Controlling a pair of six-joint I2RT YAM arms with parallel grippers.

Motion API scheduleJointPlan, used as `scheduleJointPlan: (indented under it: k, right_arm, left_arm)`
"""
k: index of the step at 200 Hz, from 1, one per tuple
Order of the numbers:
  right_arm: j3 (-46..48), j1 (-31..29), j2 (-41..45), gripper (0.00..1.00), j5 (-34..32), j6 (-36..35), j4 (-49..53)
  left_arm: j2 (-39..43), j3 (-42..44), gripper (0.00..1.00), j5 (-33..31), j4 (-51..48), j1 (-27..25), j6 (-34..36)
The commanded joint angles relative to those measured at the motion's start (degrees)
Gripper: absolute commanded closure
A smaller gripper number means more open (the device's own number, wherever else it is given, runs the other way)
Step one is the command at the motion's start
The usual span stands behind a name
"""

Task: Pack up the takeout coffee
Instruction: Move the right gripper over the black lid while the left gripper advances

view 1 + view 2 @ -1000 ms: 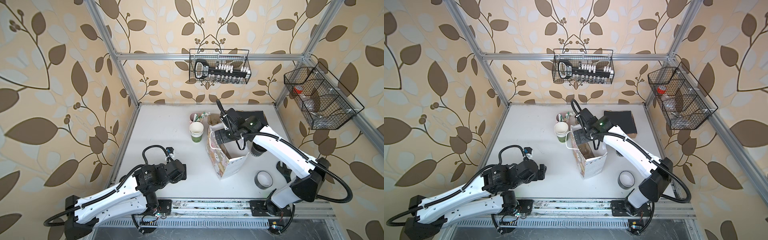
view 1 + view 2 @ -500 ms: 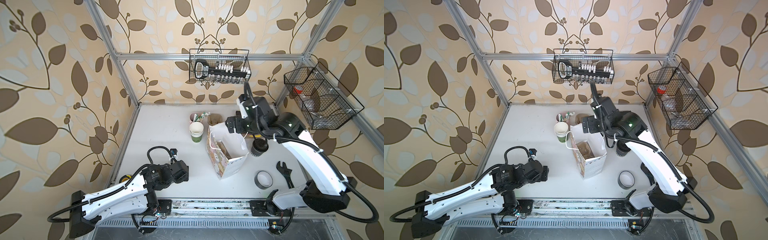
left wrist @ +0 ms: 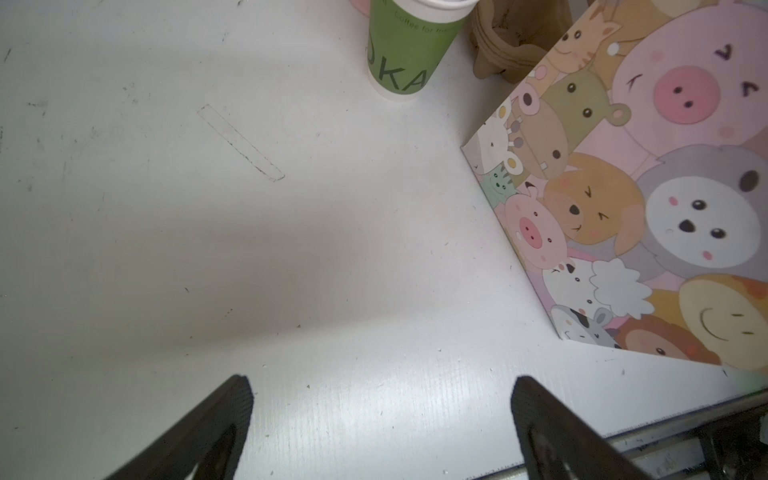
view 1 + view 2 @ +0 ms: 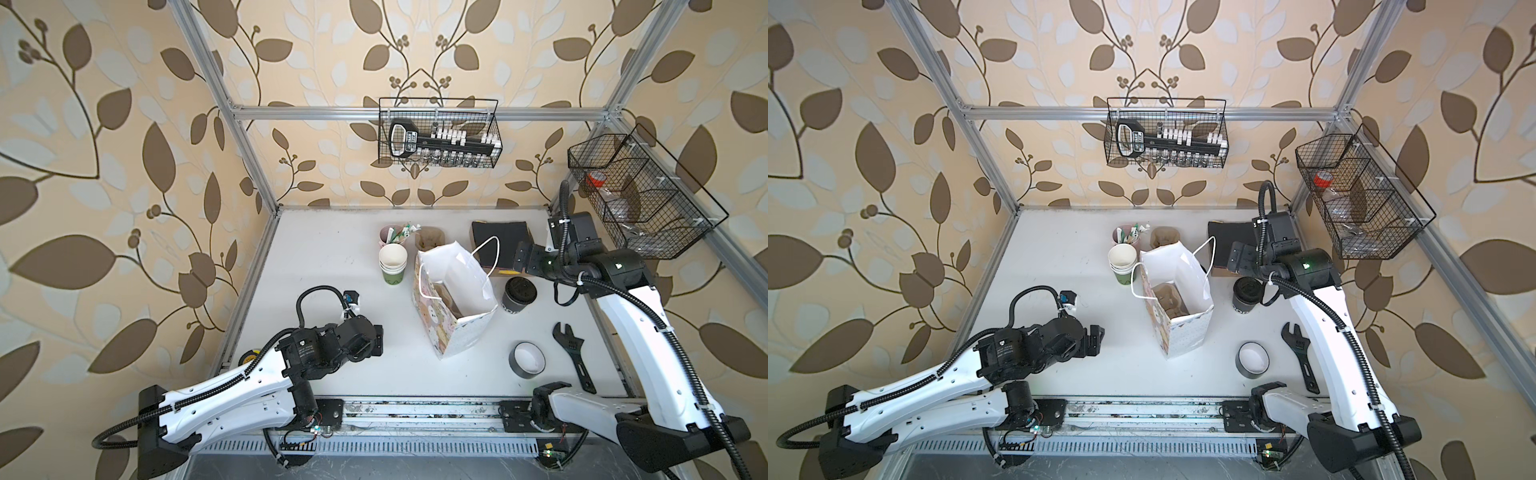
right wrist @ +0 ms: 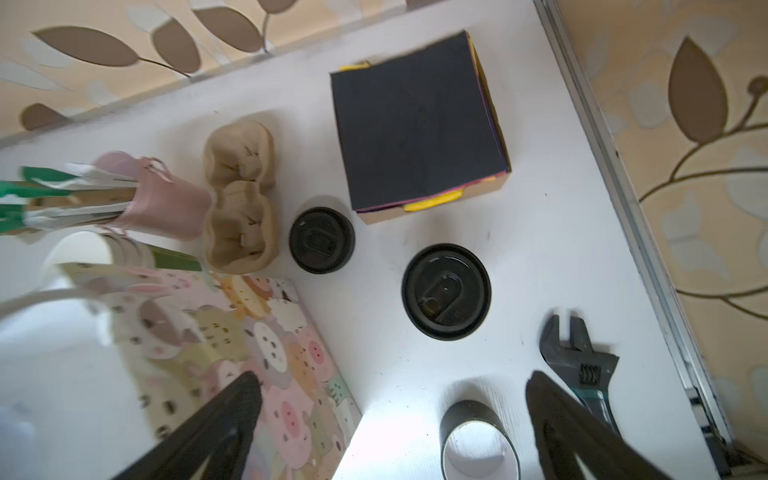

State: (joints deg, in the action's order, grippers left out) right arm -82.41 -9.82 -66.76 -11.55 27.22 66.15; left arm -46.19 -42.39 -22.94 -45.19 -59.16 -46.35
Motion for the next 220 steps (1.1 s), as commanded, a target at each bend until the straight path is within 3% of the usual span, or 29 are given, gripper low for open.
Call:
scheduleJointPlan:
  k: [1,33,72,100,117,158,199,220]
  right_arm:
    - [5.1,3.4,1.9,0.0,2.4,0.6,-2.9]
    - [10.9,7.6,0.6,0.03,4.3,-0.3,-5.5]
    - [16.2,8.5,-1.3,0.03,5.2,0.6,-9.0]
    - [15.8,8.7,-4.6,0.05,5.3,1.0,-9.0]
    - [15.7,8.7,-5.9,0.06,4.1,0.5,-9.4]
    - [14.9,8.9,-8.2,0.08,5.4,-0.4,-9.3]
    - [14.4,8.9,-10.7,0.12,5.9,-1.3,-8.8]
    - [14.1,8.9,-11.7,0.13,5.0,-1.7,-8.3]
  left_arm:
    - [0.4,-5.7,0.01,-2.5,-2.0,0.7,3.1]
    - [0.7,-6.2,0.01,-4.7,-7.6,0.9,-0.3]
    - [-1.5,-3.0,0.01,0.3,-5.2,1.4,-1.4]
    - [-5.9,-5.9,0.01,3.8,-4.0,1.7,3.3]
    - [-9.4,-8.7,0.01,8.5,-2.7,1.8,10.2]
    - [-17.7,-14.2,0.01,7.6,-5.8,2.0,20.6]
    - [-19.1,-13.3,0.01,11.4,-4.5,4.6,23.7]
    - [-16.4,-11.9,0.01,9.6,-4.1,4.8,23.9]
